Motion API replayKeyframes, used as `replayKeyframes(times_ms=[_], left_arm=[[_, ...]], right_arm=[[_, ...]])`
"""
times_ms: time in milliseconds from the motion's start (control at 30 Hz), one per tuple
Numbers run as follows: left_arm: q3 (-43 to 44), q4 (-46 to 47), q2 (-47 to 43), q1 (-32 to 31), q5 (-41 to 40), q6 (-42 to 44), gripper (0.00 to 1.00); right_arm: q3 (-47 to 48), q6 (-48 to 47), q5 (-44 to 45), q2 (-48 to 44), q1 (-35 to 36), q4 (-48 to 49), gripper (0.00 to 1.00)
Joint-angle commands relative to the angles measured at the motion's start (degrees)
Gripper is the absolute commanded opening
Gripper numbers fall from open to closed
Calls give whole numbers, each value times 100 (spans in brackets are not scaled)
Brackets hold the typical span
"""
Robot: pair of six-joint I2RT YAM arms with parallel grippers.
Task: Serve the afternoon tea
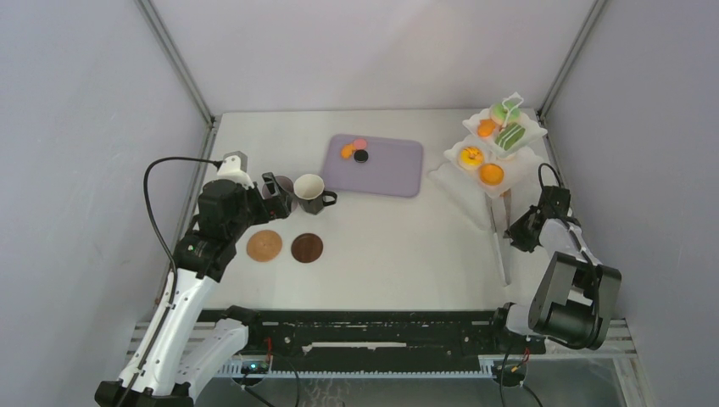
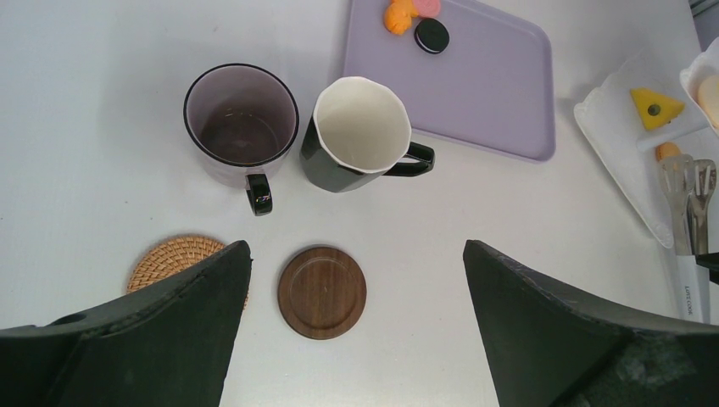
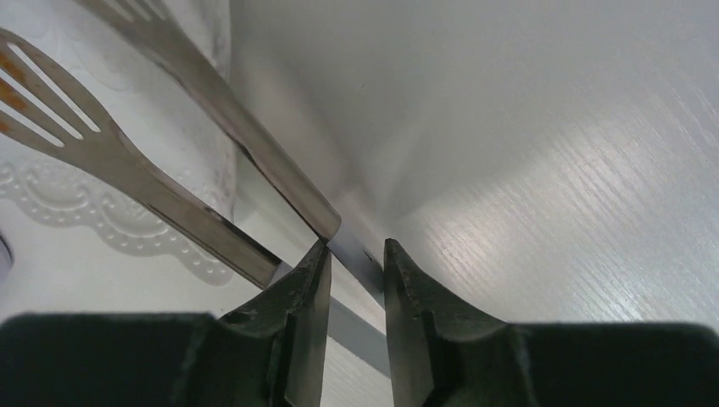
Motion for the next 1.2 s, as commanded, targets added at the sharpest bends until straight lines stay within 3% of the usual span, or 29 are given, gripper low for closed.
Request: replayKeyframes(times_ms=[0,400,700,933,1167], left_arm=[[186,149,-36,38,76,13,100],[185,123,-65,39,98,26,100],[174,99,-138,40,153,33,100],[181,4,-277,40,126,45,100],[157,-56,-320,41,132,-5,100]], right_arm=[[22,-73,28,-28,-28,329,32],[-84,-118,-22,-682,-28,49,0],[-480,761,-513,-1922,125,-615,0],[-1049,1724,-200,-3264,1279,-1104,0],[-1503,2455,565,-4145,3621,-759,0]])
